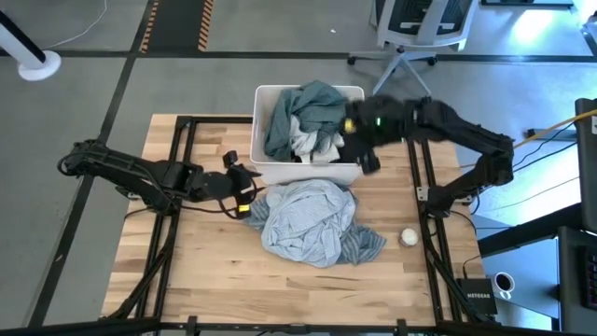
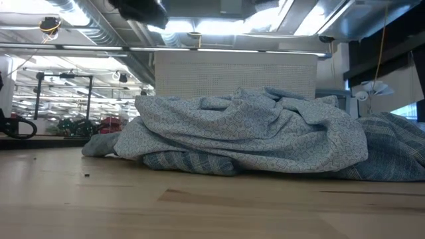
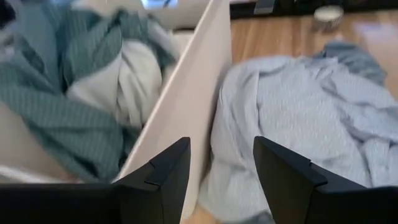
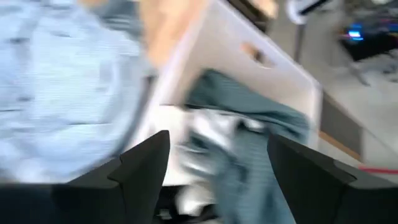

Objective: Sort clothes
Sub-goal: Put the white pattern shirt into the white bin

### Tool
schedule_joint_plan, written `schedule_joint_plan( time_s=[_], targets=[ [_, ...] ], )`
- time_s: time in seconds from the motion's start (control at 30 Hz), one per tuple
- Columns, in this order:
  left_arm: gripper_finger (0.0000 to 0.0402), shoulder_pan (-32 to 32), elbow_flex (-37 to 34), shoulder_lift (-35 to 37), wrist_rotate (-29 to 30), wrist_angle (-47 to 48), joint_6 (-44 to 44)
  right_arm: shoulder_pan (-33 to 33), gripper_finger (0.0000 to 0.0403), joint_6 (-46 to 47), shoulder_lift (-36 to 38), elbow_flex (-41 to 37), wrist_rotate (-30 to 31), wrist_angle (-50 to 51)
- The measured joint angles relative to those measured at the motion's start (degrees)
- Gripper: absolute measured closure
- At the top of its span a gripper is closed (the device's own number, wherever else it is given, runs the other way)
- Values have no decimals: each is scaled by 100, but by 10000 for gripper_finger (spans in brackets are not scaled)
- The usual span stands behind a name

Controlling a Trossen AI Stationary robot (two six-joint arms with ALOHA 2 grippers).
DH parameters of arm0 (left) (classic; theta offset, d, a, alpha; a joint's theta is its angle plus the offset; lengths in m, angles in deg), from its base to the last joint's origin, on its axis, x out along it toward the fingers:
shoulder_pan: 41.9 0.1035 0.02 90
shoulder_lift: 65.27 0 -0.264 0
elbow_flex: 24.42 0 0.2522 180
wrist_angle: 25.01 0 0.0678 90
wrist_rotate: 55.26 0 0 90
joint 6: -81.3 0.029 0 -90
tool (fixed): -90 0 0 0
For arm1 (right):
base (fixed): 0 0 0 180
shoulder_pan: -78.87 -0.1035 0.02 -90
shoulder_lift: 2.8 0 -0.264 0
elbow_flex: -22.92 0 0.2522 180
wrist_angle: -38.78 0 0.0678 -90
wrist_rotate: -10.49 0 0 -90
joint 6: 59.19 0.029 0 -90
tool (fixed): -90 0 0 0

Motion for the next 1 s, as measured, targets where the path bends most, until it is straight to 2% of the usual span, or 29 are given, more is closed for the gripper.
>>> schedule_joint_plan(
  time_s=[0.17,0.27,0.4,0.53,0.77,1.0],
  targets=[
    [231,-54,0,0,-40,684,-359,-1314,115,696,-11,-11,518,431],
    [231,-124,0,0,-172,985,-550,-2162,115,1144,28,-266,1166,396],
    [231,-240,0,-11,-239,1103,-606,-3161,115,1784,115,-1136,2037,283],
    [231,-356,0,-13,-237,1103,-664,-3896,115,2467,109,-2203,2452,-14],
    [231,-446,-306,-17,-249,932,-892,-4537,115,3582,111,-3773,2731,-1189],
    [231,-463,-1083,-20,-274,203,-788,-4527,116,3489,46,-4950,2888,-2659]
  ],
)
